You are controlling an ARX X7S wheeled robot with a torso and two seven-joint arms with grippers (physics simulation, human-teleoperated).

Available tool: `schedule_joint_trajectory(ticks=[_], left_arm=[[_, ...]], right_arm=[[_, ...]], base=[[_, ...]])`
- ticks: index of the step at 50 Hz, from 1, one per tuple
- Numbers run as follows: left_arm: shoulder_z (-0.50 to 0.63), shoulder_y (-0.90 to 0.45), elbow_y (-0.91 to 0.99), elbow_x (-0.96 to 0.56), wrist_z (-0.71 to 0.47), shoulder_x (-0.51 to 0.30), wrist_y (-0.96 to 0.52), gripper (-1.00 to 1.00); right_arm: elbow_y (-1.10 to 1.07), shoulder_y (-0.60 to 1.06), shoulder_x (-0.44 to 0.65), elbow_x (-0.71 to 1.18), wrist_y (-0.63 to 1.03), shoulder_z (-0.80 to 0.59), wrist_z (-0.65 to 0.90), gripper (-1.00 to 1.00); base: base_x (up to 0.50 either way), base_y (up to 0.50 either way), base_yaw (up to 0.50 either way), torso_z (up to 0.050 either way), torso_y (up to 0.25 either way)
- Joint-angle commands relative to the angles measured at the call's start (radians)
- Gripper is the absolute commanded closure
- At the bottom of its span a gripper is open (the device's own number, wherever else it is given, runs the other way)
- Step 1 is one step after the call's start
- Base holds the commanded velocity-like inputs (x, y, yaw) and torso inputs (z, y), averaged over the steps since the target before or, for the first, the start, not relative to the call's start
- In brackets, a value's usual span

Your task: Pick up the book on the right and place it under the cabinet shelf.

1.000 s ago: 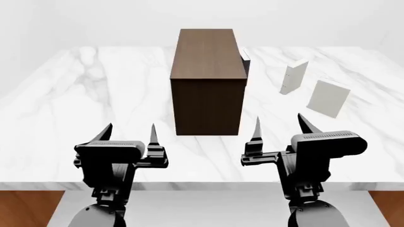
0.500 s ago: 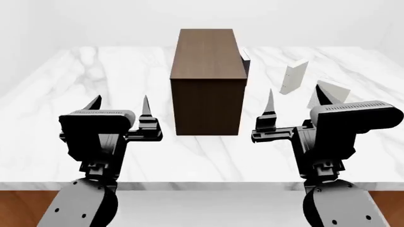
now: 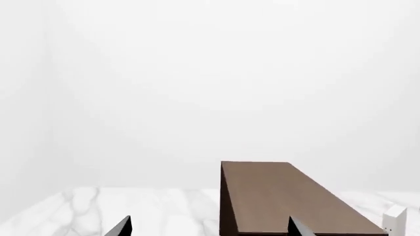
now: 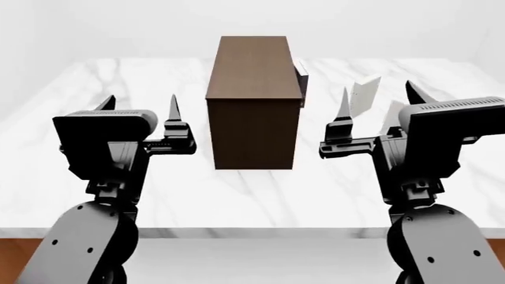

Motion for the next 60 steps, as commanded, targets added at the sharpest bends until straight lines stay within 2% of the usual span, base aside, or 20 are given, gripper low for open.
schedule_joint_trajectory(ticks=[1, 26, 60], left_arm=[[-0.004, -0.036, 0.008, -0.021, -0.007, -0.008, -0.028, -1.00], [-0.007, -0.053, 0.001, -0.044, -0.015, -0.020, -0.027, -1.00], [-0.008, -0.194, 0.072, -0.095, -0.050, -0.055, -0.170, -1.00]], right_arm=[[-0.010, 0.044, 0.006, 0.003, 0.043, -0.007, 0.005, -1.00], [-0.042, 0.072, 0.019, 0.017, 0.086, 0.003, 0.016, -1.00], [-0.116, 0.222, 0.045, 0.057, 0.255, 0.019, 0.007, -1.00]], base=[[0.00, -0.33, 0.00, 0.000, 0.000], [0.04, -0.31, 0.00, 0.000, 0.000], [0.28, -0.17, 0.00, 0.000, 0.000]])
